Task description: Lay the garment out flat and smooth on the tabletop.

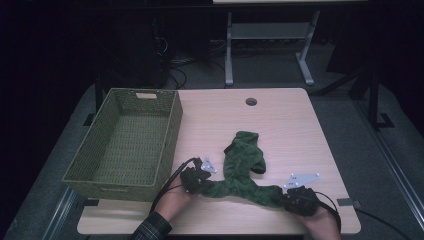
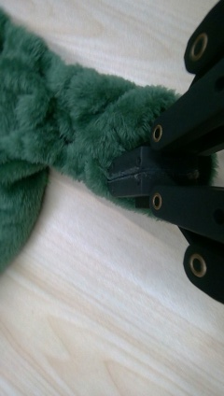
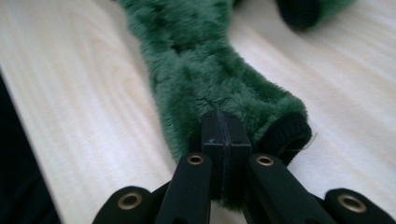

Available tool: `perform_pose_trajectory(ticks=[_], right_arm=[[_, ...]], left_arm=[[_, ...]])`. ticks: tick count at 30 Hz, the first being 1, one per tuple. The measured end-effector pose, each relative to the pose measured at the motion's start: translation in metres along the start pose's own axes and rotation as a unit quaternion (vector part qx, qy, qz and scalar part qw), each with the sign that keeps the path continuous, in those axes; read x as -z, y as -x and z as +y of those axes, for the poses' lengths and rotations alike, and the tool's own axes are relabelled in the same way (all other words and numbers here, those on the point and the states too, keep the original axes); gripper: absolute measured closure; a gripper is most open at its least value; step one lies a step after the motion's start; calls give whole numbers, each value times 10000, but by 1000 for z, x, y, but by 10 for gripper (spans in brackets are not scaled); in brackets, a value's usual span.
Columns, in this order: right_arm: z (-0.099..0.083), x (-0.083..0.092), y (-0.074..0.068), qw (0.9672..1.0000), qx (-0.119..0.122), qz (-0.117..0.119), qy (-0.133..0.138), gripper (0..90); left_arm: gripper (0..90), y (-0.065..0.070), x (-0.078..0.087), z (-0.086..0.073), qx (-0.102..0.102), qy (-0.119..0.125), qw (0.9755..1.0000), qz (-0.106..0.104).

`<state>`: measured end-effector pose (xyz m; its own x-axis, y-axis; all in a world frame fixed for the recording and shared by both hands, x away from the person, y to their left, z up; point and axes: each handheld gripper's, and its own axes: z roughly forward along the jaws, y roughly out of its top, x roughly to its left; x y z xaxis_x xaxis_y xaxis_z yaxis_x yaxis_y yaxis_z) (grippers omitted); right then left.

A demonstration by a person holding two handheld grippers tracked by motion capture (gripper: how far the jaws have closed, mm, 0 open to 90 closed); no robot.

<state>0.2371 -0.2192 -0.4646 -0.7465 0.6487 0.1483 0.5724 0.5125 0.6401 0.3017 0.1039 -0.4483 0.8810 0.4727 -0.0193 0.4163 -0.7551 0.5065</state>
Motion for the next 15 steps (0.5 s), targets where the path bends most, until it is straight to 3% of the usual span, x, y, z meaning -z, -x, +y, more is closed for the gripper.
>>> perform_pose_trajectory(ticks=[2,8,14,15], right_arm=[[-1,1,-5,10000,63,7,-36,898],[-1,1,-3,10000,48,13,-28,881],[-3,3,0,10000,44,-21,-45,889],[-3,4,-1,10000,24,-23,-54,889]], left_arm=[[900,2,0,0,24,-6,10000,13],[899,5,1,-3,220,25,9990,-377],[899,14,3,-4,84,-87,9990,-440],[899,16,3,-4,136,-53,9989,-440]])
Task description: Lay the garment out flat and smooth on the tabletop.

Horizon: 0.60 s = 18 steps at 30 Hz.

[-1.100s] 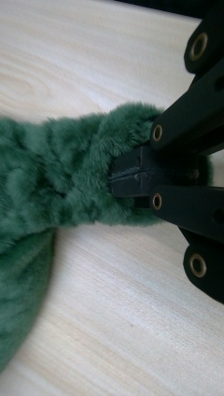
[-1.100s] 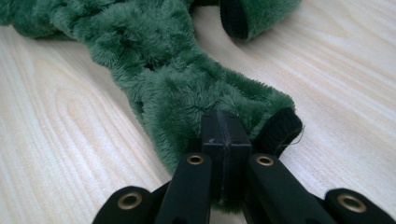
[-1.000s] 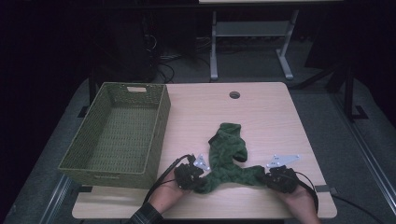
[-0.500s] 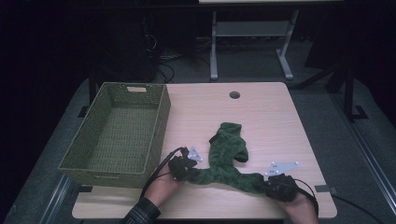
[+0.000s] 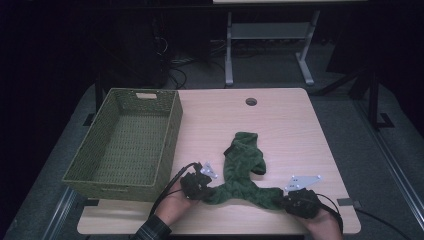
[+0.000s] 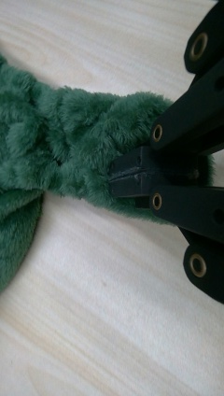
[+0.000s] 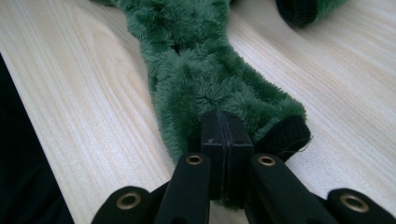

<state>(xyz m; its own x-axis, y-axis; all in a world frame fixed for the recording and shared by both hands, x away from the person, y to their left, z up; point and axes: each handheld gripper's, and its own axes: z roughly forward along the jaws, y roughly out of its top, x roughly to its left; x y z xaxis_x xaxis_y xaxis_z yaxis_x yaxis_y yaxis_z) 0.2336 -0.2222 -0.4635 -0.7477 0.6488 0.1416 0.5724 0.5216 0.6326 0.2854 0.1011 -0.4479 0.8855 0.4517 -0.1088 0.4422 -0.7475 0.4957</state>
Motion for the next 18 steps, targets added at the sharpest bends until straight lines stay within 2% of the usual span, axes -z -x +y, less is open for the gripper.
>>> perform_pose_trajectory(ticks=[1,4,7,9,12,18], right_arm=[[0,0,0,10000,22,5,6,885],[2,2,0,9999,62,22,80,820],[7,6,2,9996,53,-16,286,796],[11,6,5,9993,24,-59,369,786],[19,3,12,9991,12,-126,398,771],[31,-2,28,9983,-160,-248,498,724]], left_arm=[[896,0,1,0,-22,-4,10000,4],[784,0,7,4,-19,179,9998,9],[751,-2,15,11,-46,401,9992,16],[723,-4,17,17,-66,449,9990,42],[683,-9,18,27,-84,529,9985,132],[612,-25,14,50,-44,736,9969,272]])
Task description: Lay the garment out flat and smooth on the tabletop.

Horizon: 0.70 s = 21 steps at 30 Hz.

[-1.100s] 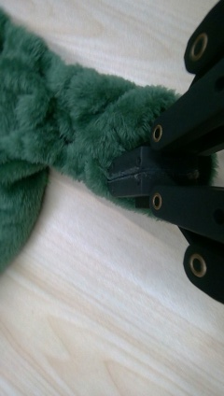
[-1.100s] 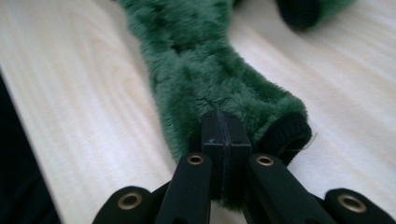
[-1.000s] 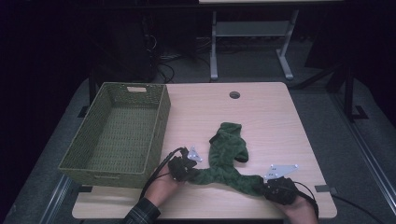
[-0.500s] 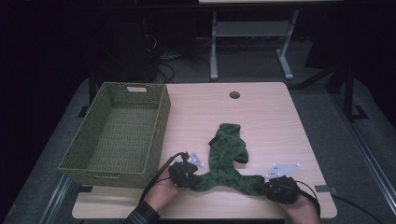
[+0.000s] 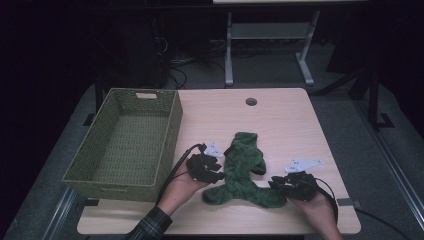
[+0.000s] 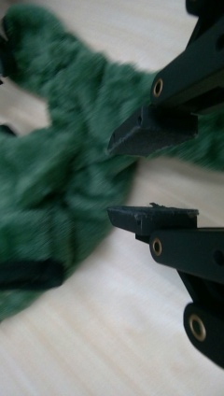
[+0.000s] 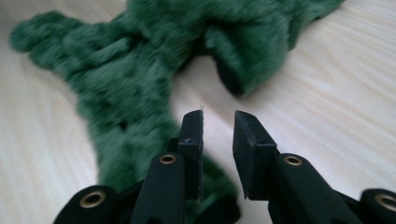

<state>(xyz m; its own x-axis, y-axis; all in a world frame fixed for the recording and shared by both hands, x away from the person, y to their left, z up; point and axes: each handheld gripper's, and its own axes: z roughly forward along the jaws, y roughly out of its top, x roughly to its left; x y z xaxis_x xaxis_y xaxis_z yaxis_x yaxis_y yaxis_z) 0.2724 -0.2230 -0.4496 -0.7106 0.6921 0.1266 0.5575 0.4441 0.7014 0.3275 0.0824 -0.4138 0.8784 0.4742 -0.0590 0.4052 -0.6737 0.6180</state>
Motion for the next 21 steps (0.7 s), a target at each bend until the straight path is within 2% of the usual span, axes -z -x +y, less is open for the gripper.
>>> perform_pose_trajectory(ticks=[5,8,13,16,19,21], right_arm=[[8,-8,10,9999,-109,-54,9,684],[10,-13,15,9996,-275,29,59,661],[13,-24,16,9995,-307,31,-94,636],[14,-30,16,9995,-297,33,-142,623],[15,-35,17,9994,-316,22,-154,615],[16,-38,17,9993,-331,11,-194,622]], left_arm=[[568,-14,-7,17,-17,38,9998,177],[539,-22,-13,27,-49,50,9996,264],[532,-35,-21,40,19,224,9995,201],[538,-38,-28,44,19,205,9997,99],[631,-39,-36,46,-26,172,9998,9],[779,-38,-39,46,-37,148,9999,-61]])
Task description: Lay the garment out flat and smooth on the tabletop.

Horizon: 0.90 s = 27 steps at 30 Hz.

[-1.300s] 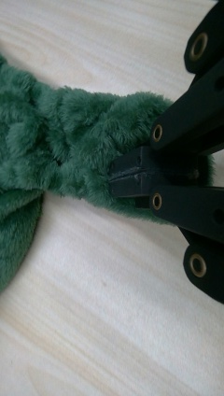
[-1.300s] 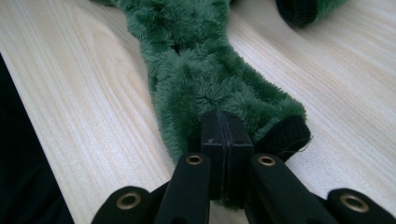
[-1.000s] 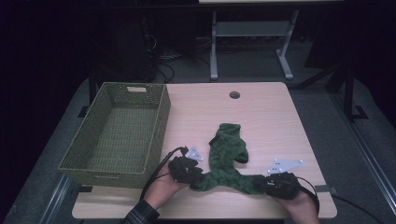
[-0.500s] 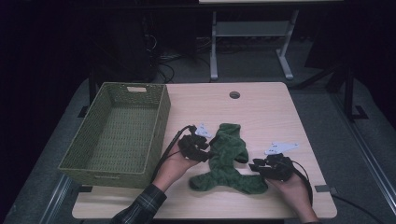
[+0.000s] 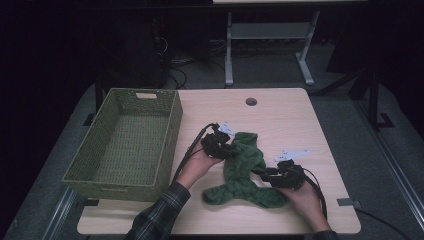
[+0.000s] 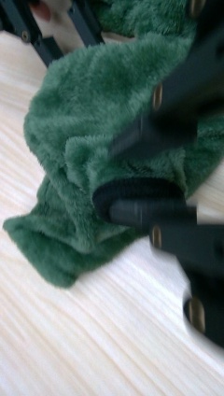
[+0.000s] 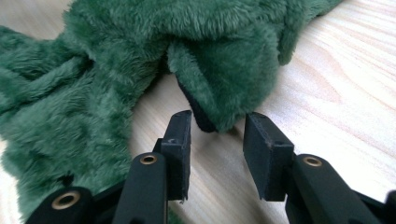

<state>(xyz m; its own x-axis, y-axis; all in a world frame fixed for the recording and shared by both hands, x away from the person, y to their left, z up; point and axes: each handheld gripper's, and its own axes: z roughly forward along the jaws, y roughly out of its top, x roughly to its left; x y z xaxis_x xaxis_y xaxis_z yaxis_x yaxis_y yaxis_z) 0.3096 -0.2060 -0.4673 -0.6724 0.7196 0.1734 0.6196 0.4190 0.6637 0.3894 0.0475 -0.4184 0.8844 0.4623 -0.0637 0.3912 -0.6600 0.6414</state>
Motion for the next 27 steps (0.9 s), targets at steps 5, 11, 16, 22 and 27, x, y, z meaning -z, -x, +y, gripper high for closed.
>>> perform_pose_trajectory(ticks=[5,11,16,22,27], right_arm=[[1,-2,2,10000,-51,14,25,695],[4,-3,5,9998,33,-101,178,808],[12,10,12,9994,-20,-239,268,814],[30,41,15,9972,168,-473,546,819],[45,70,12,9942,297,-514,897,818]], left_arm=[[857,1,6,0,71,53,9999,-94],[858,3,22,1,81,299,9995,-84],[858,4,34,0,97,436,9990,-51],[859,7,45,3,112,673,9977,-16],[860,8,55,3,87,688,9976,79]])
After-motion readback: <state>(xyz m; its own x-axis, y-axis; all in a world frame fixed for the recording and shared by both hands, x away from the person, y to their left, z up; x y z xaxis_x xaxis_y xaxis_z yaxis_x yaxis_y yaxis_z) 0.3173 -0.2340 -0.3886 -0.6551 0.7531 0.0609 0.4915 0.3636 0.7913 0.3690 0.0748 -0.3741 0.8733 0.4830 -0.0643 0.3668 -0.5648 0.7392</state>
